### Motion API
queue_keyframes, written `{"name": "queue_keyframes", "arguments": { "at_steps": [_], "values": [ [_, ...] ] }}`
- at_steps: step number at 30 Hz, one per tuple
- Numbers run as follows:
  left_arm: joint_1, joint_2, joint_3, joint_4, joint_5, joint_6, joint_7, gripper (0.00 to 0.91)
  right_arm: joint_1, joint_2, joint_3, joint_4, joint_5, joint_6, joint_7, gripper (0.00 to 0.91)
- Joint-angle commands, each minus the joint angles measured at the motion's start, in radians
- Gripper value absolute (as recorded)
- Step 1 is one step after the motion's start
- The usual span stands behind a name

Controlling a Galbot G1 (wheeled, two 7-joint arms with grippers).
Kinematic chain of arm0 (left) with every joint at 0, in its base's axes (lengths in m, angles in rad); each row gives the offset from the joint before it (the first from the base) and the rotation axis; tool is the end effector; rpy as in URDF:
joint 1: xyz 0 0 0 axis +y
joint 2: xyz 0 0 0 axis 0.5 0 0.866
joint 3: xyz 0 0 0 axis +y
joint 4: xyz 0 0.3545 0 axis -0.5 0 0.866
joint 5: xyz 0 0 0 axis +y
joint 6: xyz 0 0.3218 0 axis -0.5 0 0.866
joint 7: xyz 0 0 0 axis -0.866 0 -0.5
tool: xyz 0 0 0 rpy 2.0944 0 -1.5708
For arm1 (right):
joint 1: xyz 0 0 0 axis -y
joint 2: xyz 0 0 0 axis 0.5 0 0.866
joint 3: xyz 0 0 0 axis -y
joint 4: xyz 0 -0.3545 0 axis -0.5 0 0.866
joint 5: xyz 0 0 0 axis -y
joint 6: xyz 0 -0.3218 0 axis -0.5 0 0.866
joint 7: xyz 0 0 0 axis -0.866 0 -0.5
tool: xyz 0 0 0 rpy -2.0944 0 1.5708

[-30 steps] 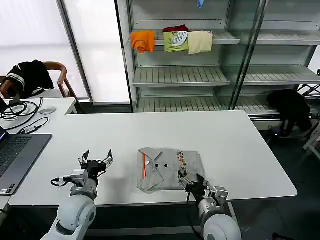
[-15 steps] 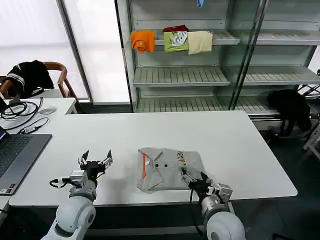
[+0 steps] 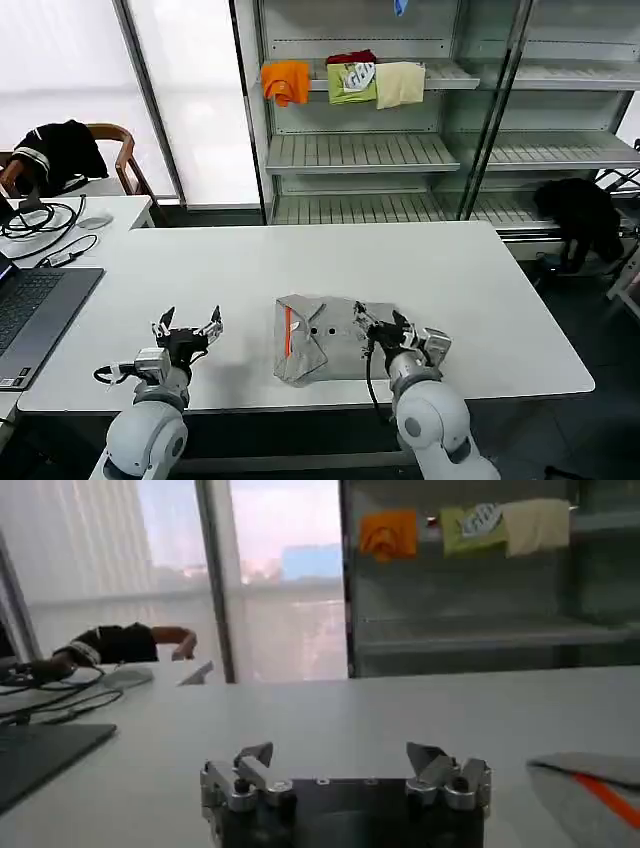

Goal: Fold and organize the clothes.

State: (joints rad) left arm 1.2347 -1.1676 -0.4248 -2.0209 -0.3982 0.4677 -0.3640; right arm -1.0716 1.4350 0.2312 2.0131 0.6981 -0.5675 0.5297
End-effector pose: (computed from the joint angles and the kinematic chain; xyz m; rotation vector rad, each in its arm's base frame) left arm 0.2444 0.0579 -0.2586 0.1413 -2.8702 -0.0999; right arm 0.2729 0.0537 -0.2328 0.1099 -2.7100 -0.5240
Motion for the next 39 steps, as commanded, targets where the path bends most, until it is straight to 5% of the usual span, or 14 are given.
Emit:
{"name": "queue_keyframes", "arguments": {
  "at_steps": [1,15,23,29,39],
  "values": [
    [0.016,-0.001,0.003,-0.006,0.0,0.0,0.0,0.907,0.098,0.061,0.001,-0.152,0.01,-0.011,0.038,0.907],
    [0.025,-0.001,0.004,-0.006,-0.002,-0.003,0.003,0.907,0.085,0.089,-0.027,-0.208,-0.064,-0.011,0.023,0.907],
    [0.033,0.003,-0.002,-0.015,-0.006,-0.004,0.004,0.907,0.064,0.081,-0.07,-0.105,-0.26,-0.011,0.002,0.907],
    [0.043,-0.001,-0.003,-0.028,-0.006,-0.005,0.004,0.907,0.106,0.077,-0.196,-0.088,-0.518,-0.007,-0.101,0.907],
    [0.064,0.001,-0.022,-0.04,-0.009,-0.007,0.005,0.907,0.202,0.056,-0.342,-0.206,-0.503,-0.015,-0.085,0.907]
  ]
}}
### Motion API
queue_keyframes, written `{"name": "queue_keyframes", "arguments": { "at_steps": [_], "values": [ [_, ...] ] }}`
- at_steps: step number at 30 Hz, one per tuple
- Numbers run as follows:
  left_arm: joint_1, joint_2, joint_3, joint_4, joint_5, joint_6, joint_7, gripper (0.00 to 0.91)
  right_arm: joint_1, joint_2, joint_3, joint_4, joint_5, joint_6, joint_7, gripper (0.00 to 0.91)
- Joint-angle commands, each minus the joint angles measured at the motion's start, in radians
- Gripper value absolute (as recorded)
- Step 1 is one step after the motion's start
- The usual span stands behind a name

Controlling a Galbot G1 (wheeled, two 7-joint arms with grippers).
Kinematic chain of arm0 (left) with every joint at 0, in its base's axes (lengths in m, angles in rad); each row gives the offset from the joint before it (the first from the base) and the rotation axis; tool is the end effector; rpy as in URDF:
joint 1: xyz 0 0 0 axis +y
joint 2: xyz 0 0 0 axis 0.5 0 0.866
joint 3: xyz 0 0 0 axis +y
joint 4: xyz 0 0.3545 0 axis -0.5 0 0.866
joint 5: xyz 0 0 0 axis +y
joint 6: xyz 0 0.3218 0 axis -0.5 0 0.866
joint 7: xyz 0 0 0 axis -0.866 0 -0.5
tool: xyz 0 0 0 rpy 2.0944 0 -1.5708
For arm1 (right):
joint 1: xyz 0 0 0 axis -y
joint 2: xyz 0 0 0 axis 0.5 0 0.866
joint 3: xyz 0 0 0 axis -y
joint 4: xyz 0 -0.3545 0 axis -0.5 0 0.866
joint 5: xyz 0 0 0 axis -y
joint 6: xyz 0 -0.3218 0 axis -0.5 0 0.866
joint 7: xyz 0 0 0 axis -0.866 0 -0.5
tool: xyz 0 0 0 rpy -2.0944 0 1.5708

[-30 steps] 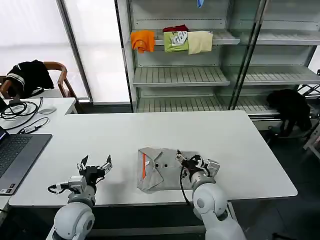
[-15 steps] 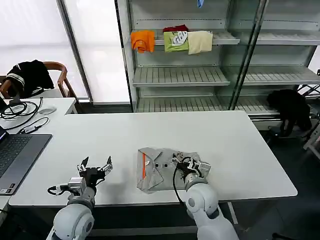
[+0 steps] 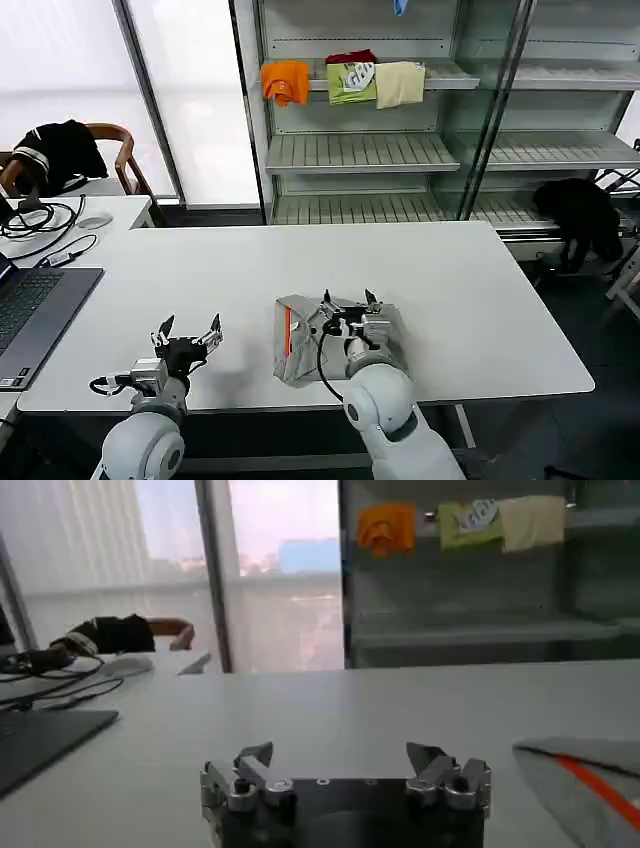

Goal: Fold and organize the clothes.

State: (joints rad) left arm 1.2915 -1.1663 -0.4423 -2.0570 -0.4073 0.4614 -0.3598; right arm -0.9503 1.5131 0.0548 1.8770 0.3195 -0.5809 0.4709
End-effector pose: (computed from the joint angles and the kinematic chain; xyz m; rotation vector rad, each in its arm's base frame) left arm 0.2276 0.0591 -0.2595 0.1330 -2.8573 -0.0826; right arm 0.2981 0.1235 -0.2373 0.1839 -2.8533 -0.1029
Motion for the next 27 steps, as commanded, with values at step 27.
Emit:
{"name": "queue_keyframes", "arguments": {
  "at_steps": [27],
  "values": [
    [0.014,-0.003,0.001,0.009,0.001,-0.005,0.004,0.907,0.041,-0.021,-0.085,-0.199,-0.019,0.002,-0.021,0.907]
  ]
}}
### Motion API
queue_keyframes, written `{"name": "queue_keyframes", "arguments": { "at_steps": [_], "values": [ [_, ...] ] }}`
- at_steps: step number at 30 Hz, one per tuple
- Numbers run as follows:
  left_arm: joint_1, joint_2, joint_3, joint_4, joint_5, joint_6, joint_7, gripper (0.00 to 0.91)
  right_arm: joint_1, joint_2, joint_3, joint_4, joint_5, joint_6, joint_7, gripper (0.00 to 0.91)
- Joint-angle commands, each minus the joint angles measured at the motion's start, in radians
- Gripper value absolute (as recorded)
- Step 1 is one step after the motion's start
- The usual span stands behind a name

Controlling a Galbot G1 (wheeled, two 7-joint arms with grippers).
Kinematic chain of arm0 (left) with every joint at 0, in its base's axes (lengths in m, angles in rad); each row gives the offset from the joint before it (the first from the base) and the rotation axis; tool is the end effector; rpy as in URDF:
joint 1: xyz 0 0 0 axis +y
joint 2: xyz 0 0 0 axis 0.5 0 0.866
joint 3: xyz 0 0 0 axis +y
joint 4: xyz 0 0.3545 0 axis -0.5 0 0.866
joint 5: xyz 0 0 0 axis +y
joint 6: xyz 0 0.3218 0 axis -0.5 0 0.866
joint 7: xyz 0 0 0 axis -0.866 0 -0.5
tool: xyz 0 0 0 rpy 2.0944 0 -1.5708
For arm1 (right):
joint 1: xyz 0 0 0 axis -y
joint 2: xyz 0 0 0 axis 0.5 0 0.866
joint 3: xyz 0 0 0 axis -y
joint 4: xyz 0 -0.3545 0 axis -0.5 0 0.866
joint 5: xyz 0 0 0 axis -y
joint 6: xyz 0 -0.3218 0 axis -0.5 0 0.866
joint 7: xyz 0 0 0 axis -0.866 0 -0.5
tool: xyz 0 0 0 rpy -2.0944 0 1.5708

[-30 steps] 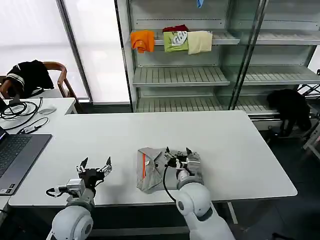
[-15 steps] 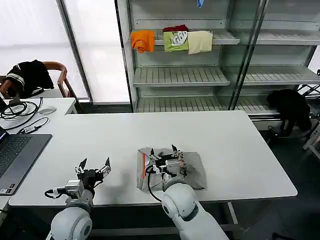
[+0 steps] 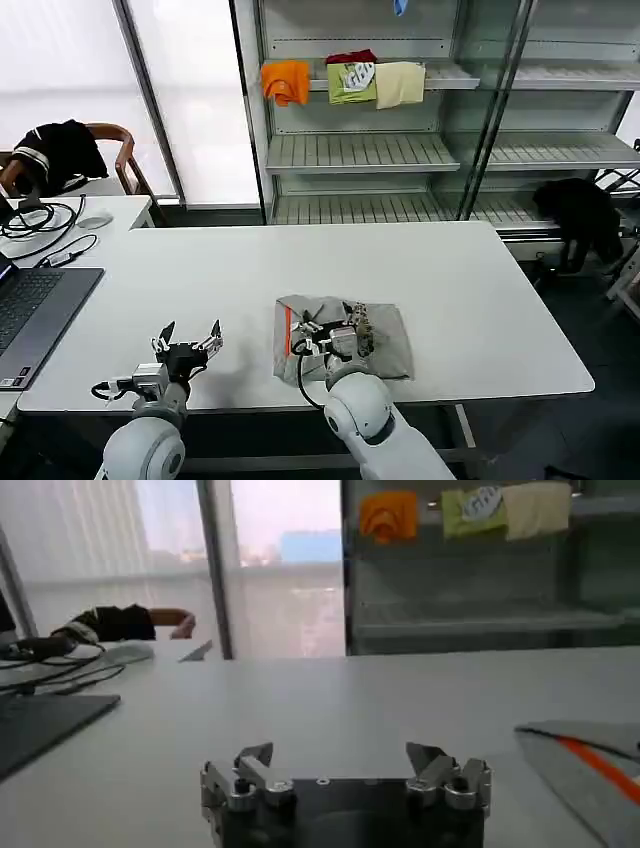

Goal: Fold and organize the clothes.

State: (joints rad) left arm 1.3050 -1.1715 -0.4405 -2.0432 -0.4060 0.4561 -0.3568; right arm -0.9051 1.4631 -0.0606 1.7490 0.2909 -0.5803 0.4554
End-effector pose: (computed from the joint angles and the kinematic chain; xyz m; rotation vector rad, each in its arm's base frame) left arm 0.2249 0.0590 -0.2671 0.1336 -2.8357 -0.0774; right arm 0.3061 0.1417 -0.2739 0.2842 -2.7724 0.1145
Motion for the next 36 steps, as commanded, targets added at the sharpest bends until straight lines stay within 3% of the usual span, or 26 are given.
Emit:
{"name": "queue_keyframes", "arguments": {
  "at_steps": [1,12,20,28,36],
  "values": [
    [0.001,0.003,-0.001,-0.006,0.0,0.0,0.001,0.907,-0.009,0.032,0.033,-0.074,0.01,0.001,-0.009,0.907],
    [0.003,0.001,-0.002,-0.008,0.004,-0.003,0.002,0.907,-0.017,0.043,0.052,-0.007,-0.018,0.003,-0.025,0.907],
    [0.003,-0.032,-0.036,-0.043,0.027,-0.042,-0.003,0.907,-0.03,-0.017,0.117,0.157,-0.128,0.042,-0.038,0.907],
    [0.007,-0.041,-0.067,-0.032,0.035,-0.073,-0.002,0.907,-0.189,-0.248,0.311,0.301,-0.063,0.065,-0.055,0.907],
    [-0.021,-0.04,-0.077,-0.012,0.035,-0.093,0.001,0.907,-0.308,-0.309,0.518,0.322,0.02,0.1,-0.068,0.907]
  ]
}}
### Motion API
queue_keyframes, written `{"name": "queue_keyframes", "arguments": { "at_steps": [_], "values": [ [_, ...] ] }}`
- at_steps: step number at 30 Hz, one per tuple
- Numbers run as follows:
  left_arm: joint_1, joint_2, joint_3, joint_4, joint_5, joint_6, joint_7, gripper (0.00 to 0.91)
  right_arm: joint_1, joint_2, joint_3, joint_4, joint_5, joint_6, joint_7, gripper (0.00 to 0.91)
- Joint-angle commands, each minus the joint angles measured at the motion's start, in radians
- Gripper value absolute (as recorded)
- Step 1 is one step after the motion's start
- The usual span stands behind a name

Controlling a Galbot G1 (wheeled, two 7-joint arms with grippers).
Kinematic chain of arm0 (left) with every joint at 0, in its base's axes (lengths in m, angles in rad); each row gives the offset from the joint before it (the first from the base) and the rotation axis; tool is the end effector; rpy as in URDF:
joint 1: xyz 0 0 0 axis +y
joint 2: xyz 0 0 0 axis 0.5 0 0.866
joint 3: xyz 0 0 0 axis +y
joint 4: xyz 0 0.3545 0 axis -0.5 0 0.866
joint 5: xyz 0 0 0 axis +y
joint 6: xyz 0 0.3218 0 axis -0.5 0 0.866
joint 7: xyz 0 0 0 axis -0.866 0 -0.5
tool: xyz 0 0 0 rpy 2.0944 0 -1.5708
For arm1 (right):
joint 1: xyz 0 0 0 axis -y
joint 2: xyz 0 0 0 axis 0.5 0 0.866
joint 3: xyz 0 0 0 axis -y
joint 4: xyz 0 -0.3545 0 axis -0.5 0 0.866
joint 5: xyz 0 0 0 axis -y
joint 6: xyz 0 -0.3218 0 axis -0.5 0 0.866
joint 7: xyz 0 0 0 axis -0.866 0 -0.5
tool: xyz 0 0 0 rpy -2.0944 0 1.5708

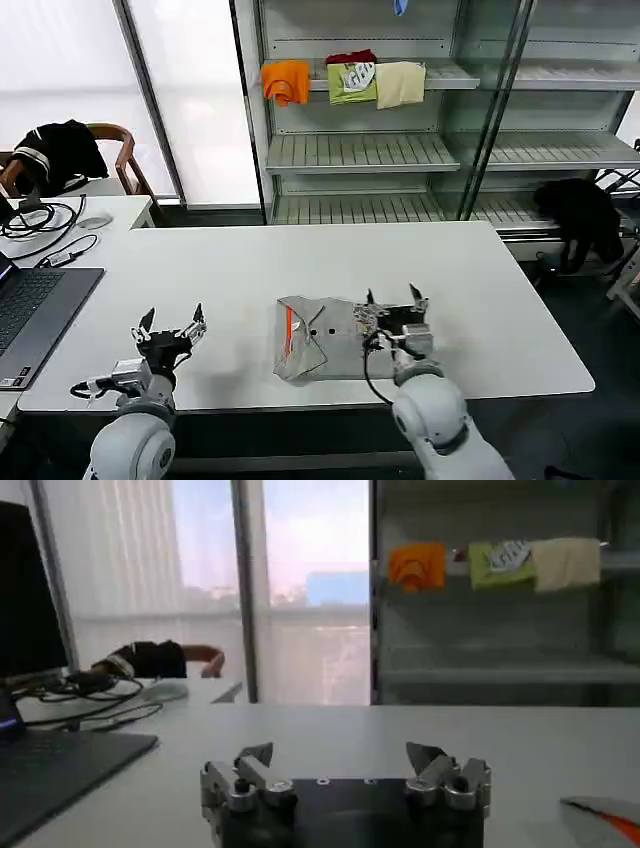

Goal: Fold and organize the clothes.

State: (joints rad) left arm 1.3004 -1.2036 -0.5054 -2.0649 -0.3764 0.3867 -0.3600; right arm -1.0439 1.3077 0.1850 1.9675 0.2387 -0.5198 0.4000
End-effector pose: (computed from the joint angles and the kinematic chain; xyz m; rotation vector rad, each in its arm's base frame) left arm 0.2266 0.0677 -0.2552 0.2429 -2.9504 -0.0483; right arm 0.2808 0.0353 -0.2470 0.0279 -2.9450 0.1579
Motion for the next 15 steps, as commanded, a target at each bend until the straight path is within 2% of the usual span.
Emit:
{"name": "queue_keyframes", "arguments": {
  "at_steps": [1,7,10,15],
  "values": [
    [-0.018,-0.01,-0.01,0.009,0.005,-0.024,0.005,0.907,-0.173,-0.156,0.28,0.102,0.071,0.04,-0.019,0.907],
    [-0.017,-0.016,-0.011,0.011,0.01,-0.03,0.007,0.907,-0.188,-0.181,0.297,0.105,0.056,0.052,-0.067,0.907],
    [-0.011,-0.014,-0.015,0.002,0.033,0.013,0.01,0.907,-0.195,-0.184,0.293,0.109,0.058,0.051,-0.064,0.907],
    [-0.004,-0.02,-0.006,0.014,0.003,-0.021,0.003,0.907,-0.192,-0.165,0.285,0.113,0.057,0.051,-0.056,0.907]
  ]
}}
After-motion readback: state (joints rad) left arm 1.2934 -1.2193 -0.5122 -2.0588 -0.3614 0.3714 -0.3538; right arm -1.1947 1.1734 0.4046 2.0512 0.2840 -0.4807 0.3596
